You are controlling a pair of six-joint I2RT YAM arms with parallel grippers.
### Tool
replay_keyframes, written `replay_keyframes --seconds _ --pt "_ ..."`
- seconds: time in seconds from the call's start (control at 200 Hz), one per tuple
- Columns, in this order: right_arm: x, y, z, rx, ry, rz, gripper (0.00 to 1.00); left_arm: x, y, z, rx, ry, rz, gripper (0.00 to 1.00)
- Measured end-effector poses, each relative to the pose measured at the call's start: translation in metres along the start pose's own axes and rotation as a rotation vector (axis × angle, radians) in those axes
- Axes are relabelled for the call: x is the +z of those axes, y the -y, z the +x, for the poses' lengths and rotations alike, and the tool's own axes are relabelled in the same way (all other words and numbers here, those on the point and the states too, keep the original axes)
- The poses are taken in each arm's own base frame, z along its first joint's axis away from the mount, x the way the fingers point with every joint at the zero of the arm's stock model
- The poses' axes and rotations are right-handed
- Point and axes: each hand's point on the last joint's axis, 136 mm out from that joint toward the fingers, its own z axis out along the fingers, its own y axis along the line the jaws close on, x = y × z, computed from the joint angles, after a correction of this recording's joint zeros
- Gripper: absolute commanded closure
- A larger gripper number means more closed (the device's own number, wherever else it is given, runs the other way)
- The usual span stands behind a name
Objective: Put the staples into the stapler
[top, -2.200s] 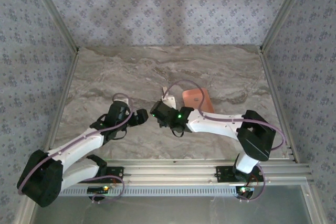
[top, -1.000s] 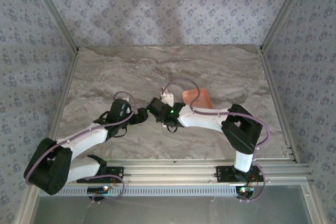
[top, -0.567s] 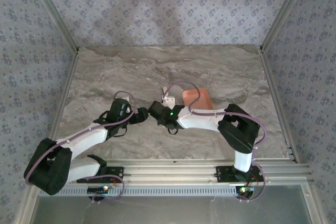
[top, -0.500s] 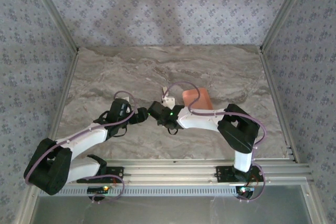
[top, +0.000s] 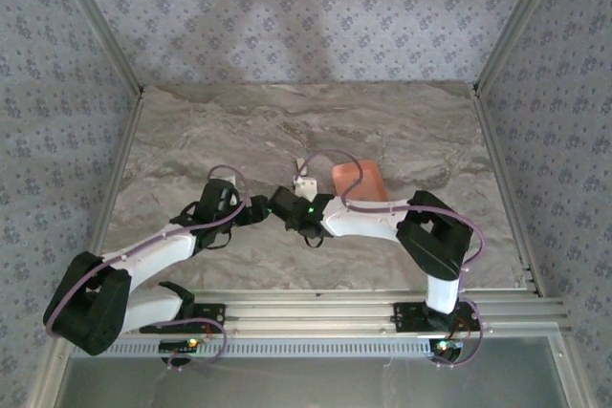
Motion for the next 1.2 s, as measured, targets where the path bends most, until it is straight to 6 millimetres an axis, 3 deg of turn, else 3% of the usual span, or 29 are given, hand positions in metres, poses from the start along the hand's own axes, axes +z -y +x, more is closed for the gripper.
replay_keyframes --seconds 1.199 --pt "0.0049 0.0025 0.0062 0.006 -0.035 0.004 0.84 -0.0049 0.0036 -0.0045 0.008 0.019 0.014 0.02"
